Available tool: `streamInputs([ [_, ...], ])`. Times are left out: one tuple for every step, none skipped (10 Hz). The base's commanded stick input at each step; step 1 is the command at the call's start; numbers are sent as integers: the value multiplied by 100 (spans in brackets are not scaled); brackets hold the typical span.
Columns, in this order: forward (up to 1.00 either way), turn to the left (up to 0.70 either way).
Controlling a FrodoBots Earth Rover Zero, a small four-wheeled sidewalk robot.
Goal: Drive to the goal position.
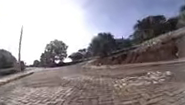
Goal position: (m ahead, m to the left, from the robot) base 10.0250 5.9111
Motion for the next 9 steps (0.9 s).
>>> streamInputs([
  [100,0],
  [100,13],
  [100,27],
  [100,27],
  [100,27],
  [100,27],
  [100,27],
  [100,27],
  [100,27],
])
